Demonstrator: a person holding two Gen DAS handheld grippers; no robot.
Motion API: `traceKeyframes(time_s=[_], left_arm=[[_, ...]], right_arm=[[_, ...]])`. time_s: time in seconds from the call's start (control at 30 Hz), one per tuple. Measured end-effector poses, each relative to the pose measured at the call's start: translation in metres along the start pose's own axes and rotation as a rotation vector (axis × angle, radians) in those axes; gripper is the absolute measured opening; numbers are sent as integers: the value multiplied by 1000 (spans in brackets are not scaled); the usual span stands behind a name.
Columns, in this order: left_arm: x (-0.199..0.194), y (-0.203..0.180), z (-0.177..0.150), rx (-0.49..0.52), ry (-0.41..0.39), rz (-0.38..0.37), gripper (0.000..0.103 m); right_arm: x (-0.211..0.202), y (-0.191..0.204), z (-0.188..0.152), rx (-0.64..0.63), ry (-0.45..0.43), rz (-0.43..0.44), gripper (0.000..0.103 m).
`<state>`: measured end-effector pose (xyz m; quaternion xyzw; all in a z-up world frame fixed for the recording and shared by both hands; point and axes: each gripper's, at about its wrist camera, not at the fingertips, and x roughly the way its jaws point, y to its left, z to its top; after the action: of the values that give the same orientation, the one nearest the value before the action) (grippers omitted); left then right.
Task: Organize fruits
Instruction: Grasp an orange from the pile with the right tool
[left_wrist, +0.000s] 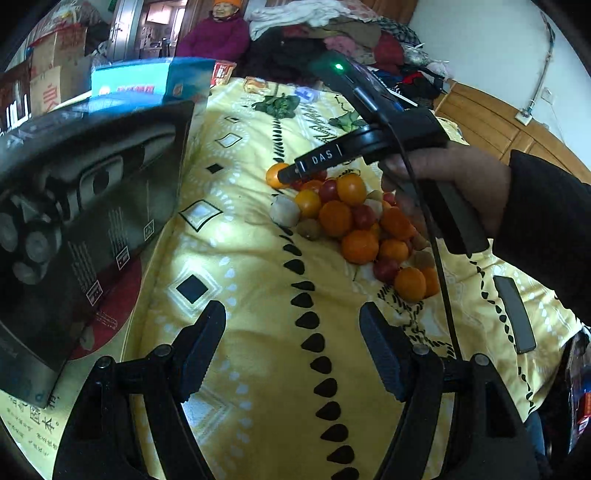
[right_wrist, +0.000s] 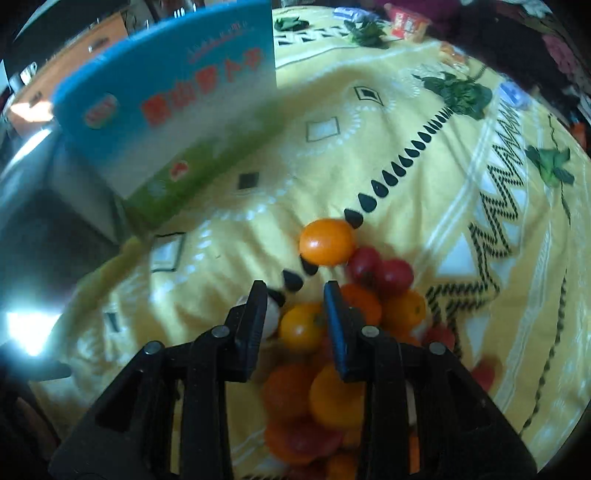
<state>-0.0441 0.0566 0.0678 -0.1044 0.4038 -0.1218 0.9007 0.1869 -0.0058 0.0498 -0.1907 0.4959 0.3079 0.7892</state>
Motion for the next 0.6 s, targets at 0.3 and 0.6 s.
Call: traceKeyframes(time_s=[0.3, 0.6], left_arm=[[12, 9, 5, -21, -8, -9, 76], [28, 1, 21, -8, -17, 28, 73]], right_arm=[[24, -1, 18, -19, 22, -39, 59], [-48, -12, -3, 85, -153, -21, 42]])
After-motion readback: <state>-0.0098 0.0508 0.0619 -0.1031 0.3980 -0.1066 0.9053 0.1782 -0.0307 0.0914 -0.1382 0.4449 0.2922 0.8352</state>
